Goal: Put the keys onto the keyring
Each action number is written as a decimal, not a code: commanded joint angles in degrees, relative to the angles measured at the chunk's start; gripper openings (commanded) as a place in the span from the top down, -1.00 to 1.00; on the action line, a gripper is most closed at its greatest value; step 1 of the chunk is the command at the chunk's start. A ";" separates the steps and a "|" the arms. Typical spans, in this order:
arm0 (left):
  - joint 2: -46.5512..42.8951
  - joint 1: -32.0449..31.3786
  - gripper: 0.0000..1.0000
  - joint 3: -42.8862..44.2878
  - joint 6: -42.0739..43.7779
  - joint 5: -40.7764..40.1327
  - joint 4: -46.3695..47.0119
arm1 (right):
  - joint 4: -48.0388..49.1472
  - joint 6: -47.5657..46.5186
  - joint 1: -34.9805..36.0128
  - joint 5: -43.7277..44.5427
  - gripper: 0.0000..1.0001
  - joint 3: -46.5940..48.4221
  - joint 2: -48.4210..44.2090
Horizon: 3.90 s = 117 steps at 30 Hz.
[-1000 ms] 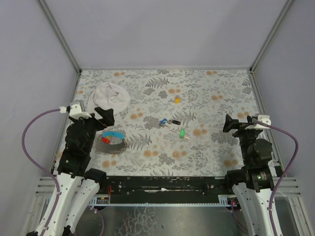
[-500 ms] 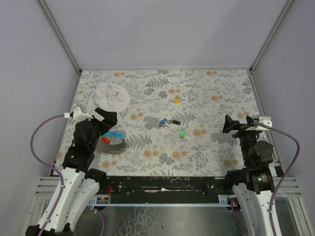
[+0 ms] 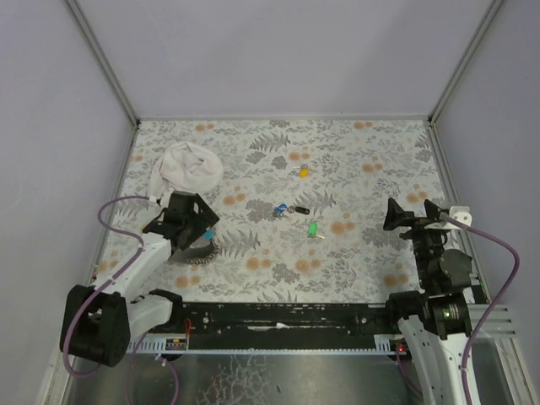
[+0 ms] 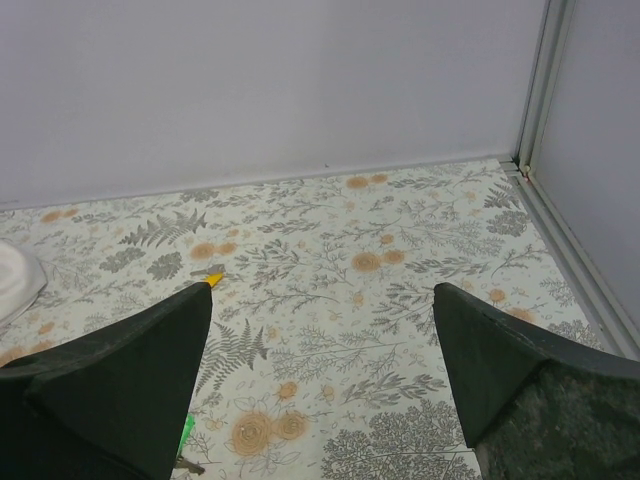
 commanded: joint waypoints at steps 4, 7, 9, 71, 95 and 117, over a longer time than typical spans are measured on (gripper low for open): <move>8.12 0.40 -1.00 1.29 -2.27 -2.34 2.49 | 2.89 -0.24 0.65 -0.13 -0.98 1.54 -1.24; 12.61 0.45 -1.00 2.31 -2.69 -2.26 2.68 | 3.05 -0.34 0.72 -0.09 -0.98 1.52 -1.39; 15.50 0.36 -1.00 2.82 -3.04 -2.55 2.99 | 2.95 -0.42 0.73 0.07 -0.98 1.50 -1.57; -3.80 -2.91 -0.93 -7.81 -3.04 8.56 15.84 | 14.56 2.39 25.20 -29.29 -0.92 11.66 61.09; -0.54 -2.95 -0.93 -9.59 -1.26 7.72 16.46 | 12.13 -2.48 40.45 -9.93 -0.37 39.58 100.99; 1.75 -3.02 -0.85 -10.99 -0.75 12.05 20.78 | -1.34 -17.74 41.04 -5.73 0.21 36.23 99.85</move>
